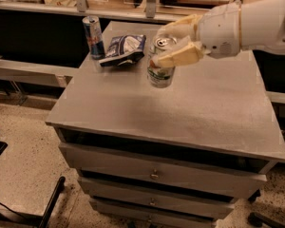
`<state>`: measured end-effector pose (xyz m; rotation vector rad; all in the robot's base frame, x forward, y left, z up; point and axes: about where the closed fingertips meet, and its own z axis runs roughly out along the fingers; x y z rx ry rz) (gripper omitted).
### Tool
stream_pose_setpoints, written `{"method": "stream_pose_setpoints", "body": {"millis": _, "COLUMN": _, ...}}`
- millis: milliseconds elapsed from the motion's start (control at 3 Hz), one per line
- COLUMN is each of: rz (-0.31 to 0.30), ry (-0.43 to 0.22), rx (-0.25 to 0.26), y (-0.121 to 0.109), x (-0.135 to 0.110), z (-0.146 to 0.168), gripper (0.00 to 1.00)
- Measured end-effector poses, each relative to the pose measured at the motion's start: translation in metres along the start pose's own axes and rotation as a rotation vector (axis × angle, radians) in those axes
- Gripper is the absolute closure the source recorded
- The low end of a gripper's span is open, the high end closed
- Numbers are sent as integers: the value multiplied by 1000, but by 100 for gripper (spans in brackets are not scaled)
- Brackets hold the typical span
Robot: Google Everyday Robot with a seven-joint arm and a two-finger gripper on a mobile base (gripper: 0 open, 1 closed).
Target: Pick 7up can
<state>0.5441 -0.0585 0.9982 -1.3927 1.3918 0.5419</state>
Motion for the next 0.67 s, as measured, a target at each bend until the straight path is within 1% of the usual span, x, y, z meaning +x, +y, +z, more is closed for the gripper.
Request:
{"method": "stream_pose_setpoints", "body": {"millis": 333, "rz": -41, "ry": -31, "rx": -15, "y": -5, "x": -26, "z": 3, "gripper": 100}}
{"method": "stream_pose_setpoints", "body": {"millis": 667, "rz": -41, "ry": -31, "rx": -15, "y": -5, "x": -26, "z": 3, "gripper": 100}}
